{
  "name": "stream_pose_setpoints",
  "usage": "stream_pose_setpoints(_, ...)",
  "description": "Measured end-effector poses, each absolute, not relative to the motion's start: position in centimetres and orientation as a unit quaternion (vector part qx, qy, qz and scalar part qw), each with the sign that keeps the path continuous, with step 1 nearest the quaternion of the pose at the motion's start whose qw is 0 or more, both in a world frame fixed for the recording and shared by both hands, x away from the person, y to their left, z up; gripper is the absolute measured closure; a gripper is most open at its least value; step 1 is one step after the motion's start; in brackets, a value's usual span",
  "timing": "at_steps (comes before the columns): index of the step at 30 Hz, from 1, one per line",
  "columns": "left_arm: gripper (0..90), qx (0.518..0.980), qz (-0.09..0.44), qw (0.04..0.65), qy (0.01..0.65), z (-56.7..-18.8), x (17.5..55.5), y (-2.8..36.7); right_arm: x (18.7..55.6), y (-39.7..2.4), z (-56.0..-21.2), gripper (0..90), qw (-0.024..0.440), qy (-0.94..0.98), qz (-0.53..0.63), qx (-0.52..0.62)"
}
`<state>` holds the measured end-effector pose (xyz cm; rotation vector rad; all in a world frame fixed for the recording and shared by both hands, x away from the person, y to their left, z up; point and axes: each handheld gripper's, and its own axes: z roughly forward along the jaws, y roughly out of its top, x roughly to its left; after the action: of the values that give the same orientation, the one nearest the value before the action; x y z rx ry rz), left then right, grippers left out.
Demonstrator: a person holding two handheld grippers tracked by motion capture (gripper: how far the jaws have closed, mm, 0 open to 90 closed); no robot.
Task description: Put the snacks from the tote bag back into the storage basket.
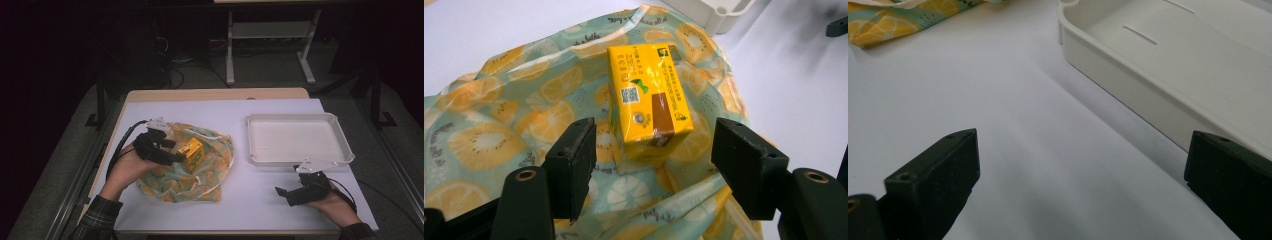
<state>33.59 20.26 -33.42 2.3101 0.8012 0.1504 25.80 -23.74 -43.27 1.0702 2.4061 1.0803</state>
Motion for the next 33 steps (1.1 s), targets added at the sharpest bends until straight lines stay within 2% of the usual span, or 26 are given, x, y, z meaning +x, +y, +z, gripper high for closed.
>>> stream_pose_setpoints(33, 32.7, 0.911, 0.052, 0.254, 0.32, -35.5, 37.4, 14.8, 25.7, -23.8, -43.3, 1.1, 0.145, 0.838, 0.373, 0.37)
